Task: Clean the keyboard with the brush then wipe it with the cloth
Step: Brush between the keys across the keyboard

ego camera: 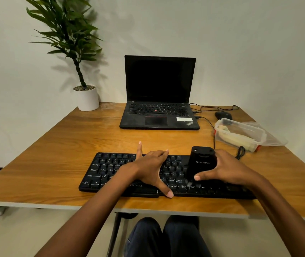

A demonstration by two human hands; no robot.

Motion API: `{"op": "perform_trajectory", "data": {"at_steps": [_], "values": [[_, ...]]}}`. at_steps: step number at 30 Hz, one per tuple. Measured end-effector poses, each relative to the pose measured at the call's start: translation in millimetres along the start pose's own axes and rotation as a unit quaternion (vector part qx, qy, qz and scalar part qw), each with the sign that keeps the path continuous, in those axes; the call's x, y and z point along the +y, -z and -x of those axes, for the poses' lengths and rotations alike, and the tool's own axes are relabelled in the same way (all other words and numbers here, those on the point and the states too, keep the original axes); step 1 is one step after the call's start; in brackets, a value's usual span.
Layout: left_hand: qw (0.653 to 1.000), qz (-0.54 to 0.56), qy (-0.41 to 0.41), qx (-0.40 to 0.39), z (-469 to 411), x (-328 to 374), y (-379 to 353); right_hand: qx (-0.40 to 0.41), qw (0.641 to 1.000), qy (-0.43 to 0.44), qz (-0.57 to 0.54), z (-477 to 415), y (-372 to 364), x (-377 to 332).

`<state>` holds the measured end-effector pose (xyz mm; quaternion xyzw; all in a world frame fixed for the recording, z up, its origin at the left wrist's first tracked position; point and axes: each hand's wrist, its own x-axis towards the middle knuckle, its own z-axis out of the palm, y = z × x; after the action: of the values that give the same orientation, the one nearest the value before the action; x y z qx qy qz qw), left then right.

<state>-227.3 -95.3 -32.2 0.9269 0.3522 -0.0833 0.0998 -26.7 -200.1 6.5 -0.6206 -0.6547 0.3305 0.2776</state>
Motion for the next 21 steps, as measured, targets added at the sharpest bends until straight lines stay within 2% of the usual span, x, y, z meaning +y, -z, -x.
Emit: {"op": "perform_trajectory", "data": {"at_steps": [5, 11, 15, 17, 19, 21], "values": [[1.0, 0.003, -0.005, 0.007, 0, 0, -1, -0.02, 0.998, 0.05, 0.022, -16, -25, -3], [1.0, 0.001, -0.002, 0.003, -1, 0, 0, -0.03, 0.999, 0.003, 0.032, -5, 5, 3], [1.0, 0.01, -0.011, 0.017, -3, -2, -3, -0.042, 0.997, 0.048, 0.045, -20, -20, -8], [1.0, 0.013, -0.015, 0.022, -4, -4, -4, -0.022, 0.997, 0.071, 0.038, -23, -30, -8], [1.0, 0.005, -0.009, 0.013, -3, -4, -3, -0.003, 0.998, 0.06, 0.023, -18, -24, -4], [1.0, -0.001, -0.005, 0.009, -2, -3, -2, -0.022, 0.999, 0.036, 0.008, -9, -9, 1]]}}
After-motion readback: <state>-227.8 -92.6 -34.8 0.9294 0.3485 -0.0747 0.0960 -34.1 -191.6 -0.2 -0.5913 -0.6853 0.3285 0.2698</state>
